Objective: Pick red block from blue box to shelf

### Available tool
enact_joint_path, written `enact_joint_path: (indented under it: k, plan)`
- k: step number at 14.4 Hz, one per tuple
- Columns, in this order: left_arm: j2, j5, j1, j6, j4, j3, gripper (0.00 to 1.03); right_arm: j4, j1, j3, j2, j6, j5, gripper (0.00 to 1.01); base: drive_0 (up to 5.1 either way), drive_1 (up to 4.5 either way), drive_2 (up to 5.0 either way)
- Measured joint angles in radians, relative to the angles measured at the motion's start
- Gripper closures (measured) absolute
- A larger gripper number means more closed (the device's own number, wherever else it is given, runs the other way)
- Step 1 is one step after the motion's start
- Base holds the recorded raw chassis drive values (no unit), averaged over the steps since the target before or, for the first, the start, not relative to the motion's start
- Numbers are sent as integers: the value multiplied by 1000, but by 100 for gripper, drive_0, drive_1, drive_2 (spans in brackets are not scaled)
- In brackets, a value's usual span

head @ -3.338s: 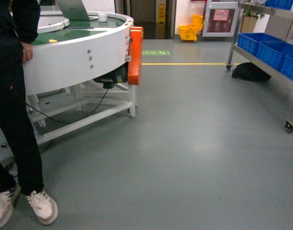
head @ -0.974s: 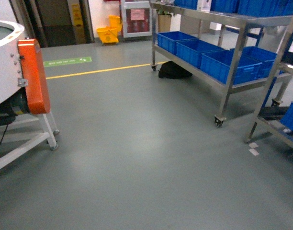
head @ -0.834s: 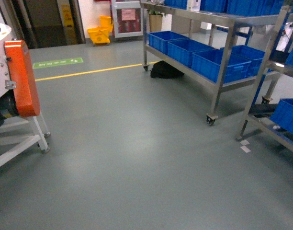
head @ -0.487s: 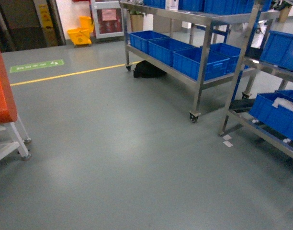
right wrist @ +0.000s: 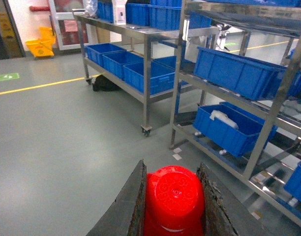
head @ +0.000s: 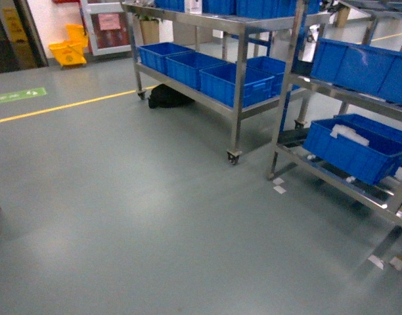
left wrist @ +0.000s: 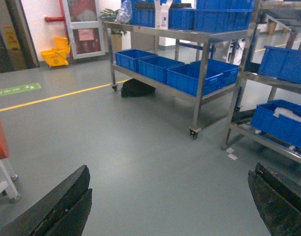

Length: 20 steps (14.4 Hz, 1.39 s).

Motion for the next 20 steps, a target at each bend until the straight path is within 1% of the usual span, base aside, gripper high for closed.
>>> enact_joint_path:
  k: [18,19,20]
  plan:
    - [0,0,0,0,0,0,5,0,0,0,0,0,0,78,-153,-153,-153]
    - [0,0,0,0,0,0,5,0,0,0,0,0,0,78,-86,-86,-86]
    - [0,2,-2,0,-1,0,5,1,-1,0,-2,0,1,78,8,422,-405]
